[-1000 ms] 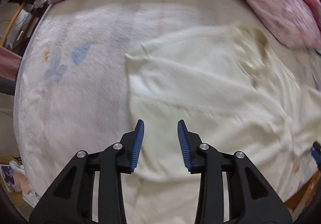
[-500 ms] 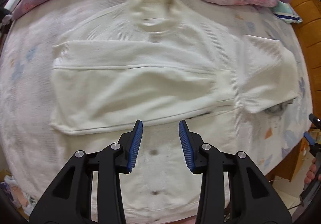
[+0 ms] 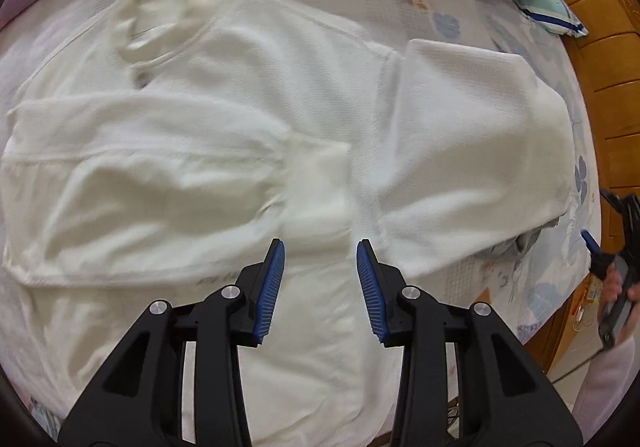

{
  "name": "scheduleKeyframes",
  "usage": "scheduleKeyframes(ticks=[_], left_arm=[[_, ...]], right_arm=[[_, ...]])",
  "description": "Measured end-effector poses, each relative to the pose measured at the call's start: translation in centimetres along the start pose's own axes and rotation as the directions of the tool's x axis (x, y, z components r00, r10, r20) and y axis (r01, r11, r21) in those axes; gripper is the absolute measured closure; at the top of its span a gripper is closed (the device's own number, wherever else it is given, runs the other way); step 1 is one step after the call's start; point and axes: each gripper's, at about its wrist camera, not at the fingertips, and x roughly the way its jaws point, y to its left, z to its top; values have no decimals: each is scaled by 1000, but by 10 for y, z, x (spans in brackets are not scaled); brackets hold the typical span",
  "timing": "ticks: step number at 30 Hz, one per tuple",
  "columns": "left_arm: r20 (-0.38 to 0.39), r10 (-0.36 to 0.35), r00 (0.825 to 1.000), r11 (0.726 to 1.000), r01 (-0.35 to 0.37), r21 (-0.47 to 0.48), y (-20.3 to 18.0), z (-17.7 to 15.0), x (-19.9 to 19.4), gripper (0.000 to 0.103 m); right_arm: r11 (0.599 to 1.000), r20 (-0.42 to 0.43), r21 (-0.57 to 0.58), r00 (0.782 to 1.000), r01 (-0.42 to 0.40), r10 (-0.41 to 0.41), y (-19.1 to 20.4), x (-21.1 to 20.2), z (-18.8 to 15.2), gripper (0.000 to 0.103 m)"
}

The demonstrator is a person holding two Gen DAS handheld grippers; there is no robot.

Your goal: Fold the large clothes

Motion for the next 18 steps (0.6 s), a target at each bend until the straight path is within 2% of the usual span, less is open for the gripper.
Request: scheduleKeyframes(ticks=[3, 6, 8, 11, 14, 16, 18], left_arm=[[-9, -18, 1000, 1000, 18, -7, -8, 17, 19, 64], [-19, -48, 999, 999, 47, -22, -10, 29, 30, 64], [-25, -80, 996, 996, 79, -37, -10, 36, 36, 64], [-31, -85, 996, 996, 84, -34, -12, 43, 45, 64], [-45, -81, 996, 996, 80, -28, -11, 47, 54, 64], [-49, -106, 993, 994, 104, -41, -9, 49, 57, 64], [-51, -119, 992, 992, 116, -54, -6, 49, 61, 64]], right_arm=[[999, -38, 49, 999, -2, 4, -12, 29, 26, 19], [992, -90, 104, 992, -74, 84, -28, 66, 44, 19], [977, -143, 200, 985, -70, 100, -44, 93, 50, 21], [946, -107, 285, 976, -154, 191, -56, 106, 56, 22], [900, -44, 342, 952, -271, 303, -63, 102, 57, 66], [906, -61, 329, 951, -267, 303, -62, 99, 57, 76], [900, -78, 324, 939, -293, 334, -57, 96, 57, 87]])
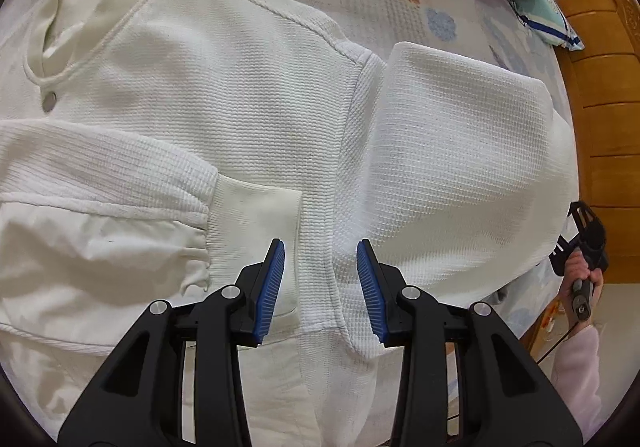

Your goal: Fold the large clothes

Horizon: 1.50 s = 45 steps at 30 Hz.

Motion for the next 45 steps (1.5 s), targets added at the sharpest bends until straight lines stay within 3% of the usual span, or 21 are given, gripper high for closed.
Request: scheduleKeyframes(ticks=[1, 4, 5, 8, 10, 11, 12, 14, 18, 20, 22, 25, 28, 29, 32, 35, 41, 43, 45], left_arm=[[-2, 0, 1000, 1000, 0, -5, 1, 0, 1, 64], [-12, -14, 1000, 999, 14, -32, 7, 0, 3, 64], [-14, -22, 1000, 999, 21, -39, 8, -2, 1, 64], [-7, -20, 1000, 999, 20, -42, 12, -2, -4, 64], [-4, -7, 1000, 999, 7, -36, 12, 3, -5, 64], [0, 0, 1000, 999, 0, -33, 11, 6, -5, 64], [4, 8, 1000, 999, -8, -32, 10, 8, -5, 64], [7, -7, 1000, 999, 7, -44, 7, 14, -3, 64], [9, -114, 993, 991, 114, -66, -4, 29, 16, 67], [-37, -107, 994, 992, 104, -64, -8, 33, 37, 89], [-98, -31, 995, 999, 26, -42, -9, 33, 64, 98], [-95, -37, 995, 997, 30, -77, -4, 37, 74, 100], [-104, -107, 989, 983, 90, -160, 11, 41, 79, 99], [-99, -119, 988, 981, 102, -163, 12, 40, 80, 99], [-71, -75, 995, 992, 67, -104, 3, 36, 79, 99], [-51, -40, 998, 995, 36, -89, -3, 34, 79, 99], [-64, -112, 992, 982, 101, -160, 10, 38, 79, 99], [-65, -157, 985, 969, 141, -205, 19, 38, 80, 99], [-58, -181, 982, 962, 165, -219, 23, 37, 81, 99]], right_arm=[[1000, -4, -14, 1000, -4, 3, 4, -1, -3, 87], [978, -29, -97, 982, 182, -186, 12, 9, -3, 79], [978, -55, -63, 978, 200, -204, 6, 12, -4, 64], [993, -73, 43, 991, 112, -109, -13, 15, -5, 58], [994, -57, 73, 995, 81, -77, -20, 16, -4, 64], [994, -42, 81, 996, 79, -76, -21, 14, -5, 89], [996, -23, 71, 998, 60, -59, -18, 9, -6, 91], [995, 66, -4, 993, 98, -97, 4, -8, -11, 93], [990, 140, -133, 990, 43, -24, 46, -42, -32, 93], [982, 150, -187, 989, 25, 4, 66, -58, -44, 93], [969, 157, -246, 987, 1, 38, 84, -71, -55, 93], [950, 135, -298, 981, -92, 138, 111, -88, -76, 93], [917, 92, -353, 969, -185, 230, 141, -101, -110, 94], [890, 67, -398, 961, -221, 268, 159, -105, -130, 96], [832, 11, -489, 952, -262, 307, 201, -104, -177, 96], [775, -111, -527, 932, -349, 344, 236, -88, -234, 96], [706, -247, -563, 903, -430, 353, 279, -56, -326, 96], [700, -284, -546, 887, -461, 363, 287, -45, -350, 96], [690, -321, -557, 886, -463, 335, 297, -32, -380, 96]])
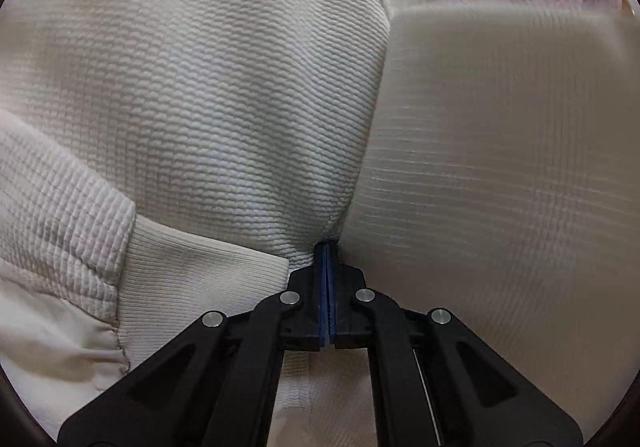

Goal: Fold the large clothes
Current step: 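Lift the cuff with the right tool while the left tool smooths the jacket side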

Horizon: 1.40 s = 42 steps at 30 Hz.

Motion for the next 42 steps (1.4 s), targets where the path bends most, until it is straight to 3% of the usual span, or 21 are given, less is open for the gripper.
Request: scheduleKeyframes(ticks=[5, 7, 9, 14, 19, 25, 31, 34, 39, 42], left_arm=[[-14, -13, 1000, 1000, 13, 19, 1, 2, 0, 99], [-57, -48, 997, 999, 47, -14, 5, 12, 0, 99], [-88, -29, 996, 999, 27, -18, 6, 14, -11, 100], [-18, 89, 996, 995, -88, 46, 12, 2, -86, 99], [37, 129, 991, 992, -129, -16, 77, -6, -173, 99], [117, 262, 958, 964, -256, -66, 142, 6, -243, 99], [158, 306, 939, 951, -292, -102, 199, 1, -282, 99], [177, 331, 927, 942, -314, -117, 226, -5, -294, 82], [183, 375, 909, 924, -352, -149, 266, -16, -310, 82], [174, 384, 907, 921, -361, -150, 282, -18, -313, 80]], right_arm=[[999, -86, 34, 996, -27, 30, 22, 51, -39, 96], [1000, -125, 24, 992, -9, 12, 29, 71, -54, 96], [1000, -151, 13, 989, -6, 8, 34, 80, -67, 96], [998, -171, -18, 984, 53, -55, 41, 102, -88, 96], [994, -220, -47, 969, 102, -110, 43, 133, -118, 96], [984, -251, -86, 952, 158, -175, 35, 180, -163, 96], [950, -267, -182, 917, 255, -297, 8, 221, -214, 96], [921, -268, -260, 895, 289, -357, -13, 245, -245, 96], [888, -347, -322, 832, 328, -433, -50, 282, -303, 96], [876, -373, -368, 813, 312, -447, -61, 295, -333, 91]])
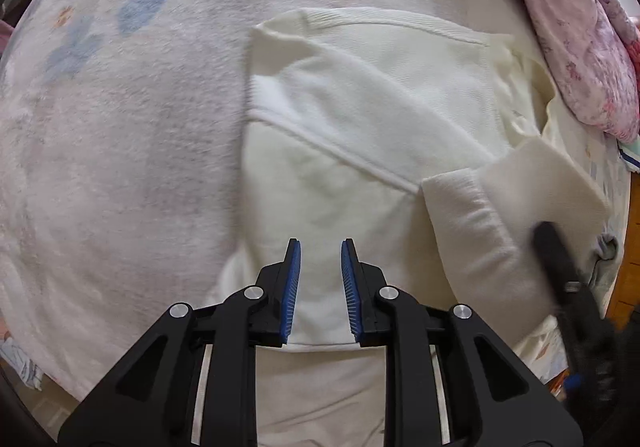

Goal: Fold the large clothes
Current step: 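Lift the cuff with the right tool while the left tool smooths the jacket side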

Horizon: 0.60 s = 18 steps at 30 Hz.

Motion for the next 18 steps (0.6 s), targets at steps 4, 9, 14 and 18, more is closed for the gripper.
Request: scheduleKeyframes(ticks=[4, 9, 14, 18], left_arm=[[10, -6, 1000, 1000, 6, -26, 27, -1, -3, 63], [5, -91, 996, 992, 91, -83, 45, -6, -12, 59], [5, -252, 968, 959, 250, -130, 37, -10, -19, 49], [37, -212, 977, 971, 215, -109, 25, -11, -15, 39]], right_arm=[[982, -183, 137, 971, -132, 156, -7, 34, -22, 58], [960, -208, 207, 950, -190, 233, -23, 12, -25, 34], [962, -136, 163, 960, -221, 243, -44, -50, -2, 16], [995, -98, 52, 991, -85, 90, -59, -81, 19, 16]])
